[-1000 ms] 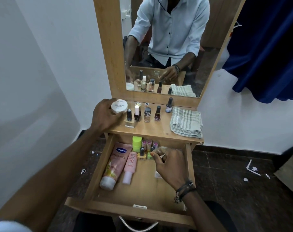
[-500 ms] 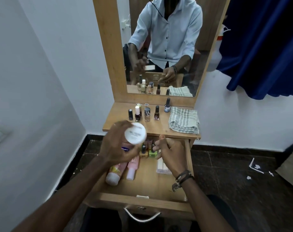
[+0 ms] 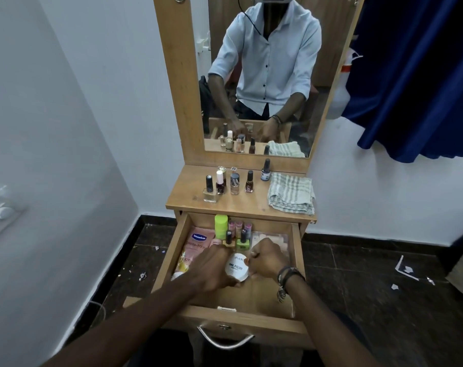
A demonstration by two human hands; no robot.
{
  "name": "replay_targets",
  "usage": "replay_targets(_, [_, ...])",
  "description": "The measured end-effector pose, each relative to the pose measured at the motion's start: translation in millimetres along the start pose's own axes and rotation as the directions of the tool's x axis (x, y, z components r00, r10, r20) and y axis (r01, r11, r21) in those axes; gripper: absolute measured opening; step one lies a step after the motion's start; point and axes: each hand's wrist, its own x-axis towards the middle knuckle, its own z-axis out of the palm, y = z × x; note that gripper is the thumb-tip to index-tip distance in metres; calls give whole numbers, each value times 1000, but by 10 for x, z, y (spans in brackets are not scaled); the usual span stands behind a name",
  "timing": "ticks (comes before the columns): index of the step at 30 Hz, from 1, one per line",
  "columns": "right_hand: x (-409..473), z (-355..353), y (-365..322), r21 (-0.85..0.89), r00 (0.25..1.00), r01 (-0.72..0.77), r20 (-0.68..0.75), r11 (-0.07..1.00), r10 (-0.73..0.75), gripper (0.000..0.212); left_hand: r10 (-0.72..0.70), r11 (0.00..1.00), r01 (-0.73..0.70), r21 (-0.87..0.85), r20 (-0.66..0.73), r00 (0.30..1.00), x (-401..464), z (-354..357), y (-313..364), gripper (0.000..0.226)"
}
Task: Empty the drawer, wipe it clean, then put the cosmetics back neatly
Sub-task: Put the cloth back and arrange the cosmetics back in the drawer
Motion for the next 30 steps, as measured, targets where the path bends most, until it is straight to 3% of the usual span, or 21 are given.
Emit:
replay_targets(5, [-12,38,-47,-172,996,71,-33,982,-78,18,-41,998,41,44,3,999,37,110,0,62])
replay_targets(13, [-20,66,-35,-445,977,212,99,870,-188,51,-86,995,88,56,-26,996,21,104,4,57])
replay_targets(18, [-41,120,-13,-489,970,232,48,841,-239,33,-80,993,81,83,-11,997,44,115,9,53])
replay_targets(30, [-57,74,12,-501,975,199,16,843,-221,47,-73,996,77,34,-88,993,39,121,-75,43])
